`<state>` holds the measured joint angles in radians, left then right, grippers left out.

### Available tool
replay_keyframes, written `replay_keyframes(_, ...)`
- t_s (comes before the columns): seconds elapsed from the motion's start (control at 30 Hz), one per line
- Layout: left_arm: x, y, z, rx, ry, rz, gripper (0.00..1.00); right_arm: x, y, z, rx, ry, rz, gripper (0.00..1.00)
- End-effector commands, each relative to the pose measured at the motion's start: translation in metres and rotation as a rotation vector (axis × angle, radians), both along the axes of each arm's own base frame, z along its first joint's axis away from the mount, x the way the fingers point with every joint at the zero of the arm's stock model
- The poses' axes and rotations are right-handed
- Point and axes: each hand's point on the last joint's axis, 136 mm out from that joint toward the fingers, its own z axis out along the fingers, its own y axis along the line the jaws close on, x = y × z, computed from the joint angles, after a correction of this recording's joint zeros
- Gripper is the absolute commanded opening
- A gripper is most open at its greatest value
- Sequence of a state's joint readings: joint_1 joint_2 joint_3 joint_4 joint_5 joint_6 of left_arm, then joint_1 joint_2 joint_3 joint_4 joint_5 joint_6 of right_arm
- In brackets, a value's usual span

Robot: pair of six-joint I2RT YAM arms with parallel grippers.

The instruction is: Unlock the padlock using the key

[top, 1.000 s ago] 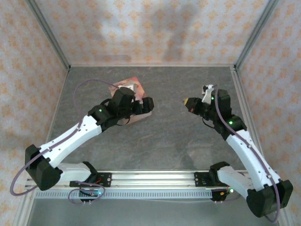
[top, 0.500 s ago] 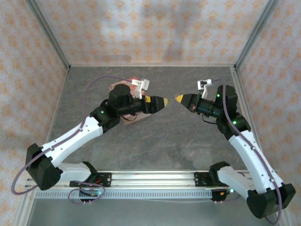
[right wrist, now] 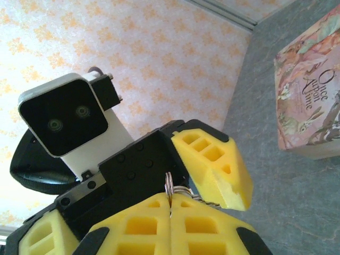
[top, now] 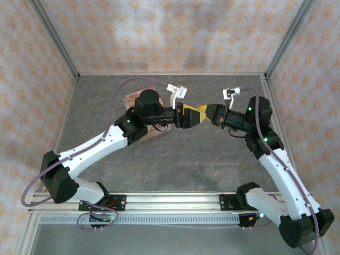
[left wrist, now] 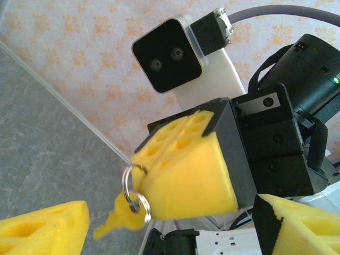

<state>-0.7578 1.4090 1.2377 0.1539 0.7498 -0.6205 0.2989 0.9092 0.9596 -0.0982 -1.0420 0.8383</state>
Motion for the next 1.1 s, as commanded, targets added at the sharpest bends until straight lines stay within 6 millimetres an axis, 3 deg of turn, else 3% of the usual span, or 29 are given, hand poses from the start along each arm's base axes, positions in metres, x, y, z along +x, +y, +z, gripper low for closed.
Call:
replay_keyframes(0.0, -0.01, -0.006, 0.029, -0.051, -0.082, -0.054, 0.78, -0.01, 0.003, 0.008, 0.032, -0.028, 0.036, 0.0)
replay_keyframes(0.17, -0.015, -0.003, 0.028, -0.03, -0.081, -0.058, 0.67, -0.007, 0.001, 0.007, 0.027, -0.028, 0.015, 0.0)
replay_keyframes(0.23, -0.018, 0.001, 0.023, -0.012, -0.075, -0.05, 0.58, -0.005, 0.001, 0.006, 0.021, -0.029, 0.007, 0.0)
replay_keyframes(0.77, -0.019, 0.021, 0.002, 0.09, -0.08, 0.028, 0.35, -0.012, 0.002, 0.013, 0.033, -0.042, 0.037, 0.0)
replay_keyframes(0.87, -0.015, 0.025, 0.0, 0.117, -0.083, 0.055, 0.37, -0.017, 0.002, 0.011, 0.023, -0.046, 0.052, 0.0)
replay_keyframes(1.07, -0.008, 0.034, 0.005, 0.12, -0.09, 0.104, 0.57, -0.023, 0.002, 0.012, 0.028, -0.053, 0.072, 0.0)
